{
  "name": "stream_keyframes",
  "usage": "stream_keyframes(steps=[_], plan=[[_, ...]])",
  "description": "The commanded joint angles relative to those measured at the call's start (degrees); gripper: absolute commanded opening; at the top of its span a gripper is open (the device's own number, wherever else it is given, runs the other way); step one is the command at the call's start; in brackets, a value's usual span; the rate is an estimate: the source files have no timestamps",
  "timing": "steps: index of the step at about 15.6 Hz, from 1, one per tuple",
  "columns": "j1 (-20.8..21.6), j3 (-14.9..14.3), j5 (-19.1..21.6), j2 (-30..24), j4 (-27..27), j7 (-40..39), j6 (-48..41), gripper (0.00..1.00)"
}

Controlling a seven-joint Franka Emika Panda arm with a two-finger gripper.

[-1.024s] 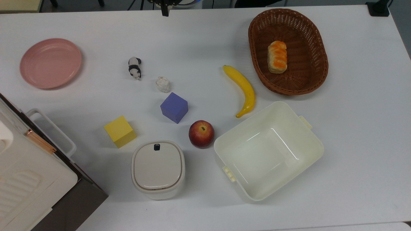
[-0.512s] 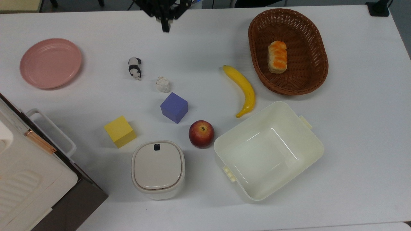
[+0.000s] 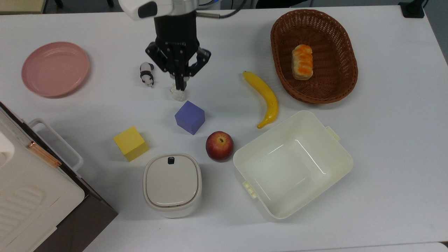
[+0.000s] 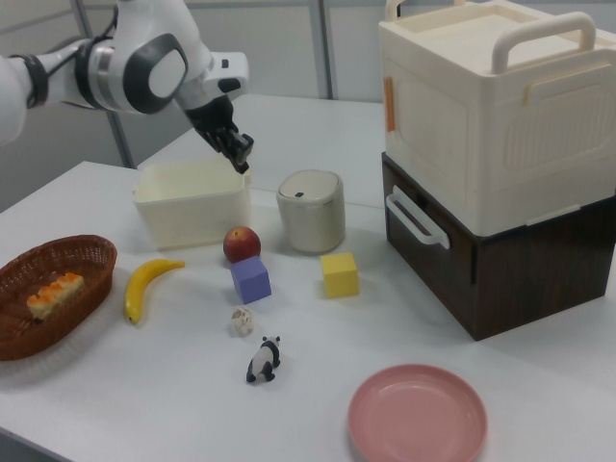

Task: Open the trash can
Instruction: 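Move the gripper over the cream trash can lid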

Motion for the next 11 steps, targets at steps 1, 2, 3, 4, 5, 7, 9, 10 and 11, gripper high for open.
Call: stream_keyframes(steps=[1, 2, 3, 4, 5, 7, 9, 10, 11], plan=[[-0.32, 0.17, -1.84, 7.01, 7.5, 1.69, 1.95, 0.08], [-0.49, 0.17, -1.84, 8.6, 9.09, 1.69, 2.21, 0.08], [-0.5, 0.09, -1.84, 10.01, 10.5, 1.69, 2.91, 0.08], [-0.58, 0.09, -1.93, 11.24, 11.12, 1.69, 4.57, 0.08], [-0.58, 0.09, -1.93, 12.21, 11.39, 1.69, 6.94, 0.08], [-0.67, 0.0, -2.19, 13.71, 11.39, 1.6, 10.81, 0.08], [-0.67, 0.0, -3.41, 15.11, 11.39, 1.6, 13.46, 0.08], [-0.67, 0.0, -4.29, 15.47, 11.39, 1.6, 14.51, 0.08], [-0.58, 0.0, -5.17, 16.08, 11.39, 1.6, 15.13, 0.08]])
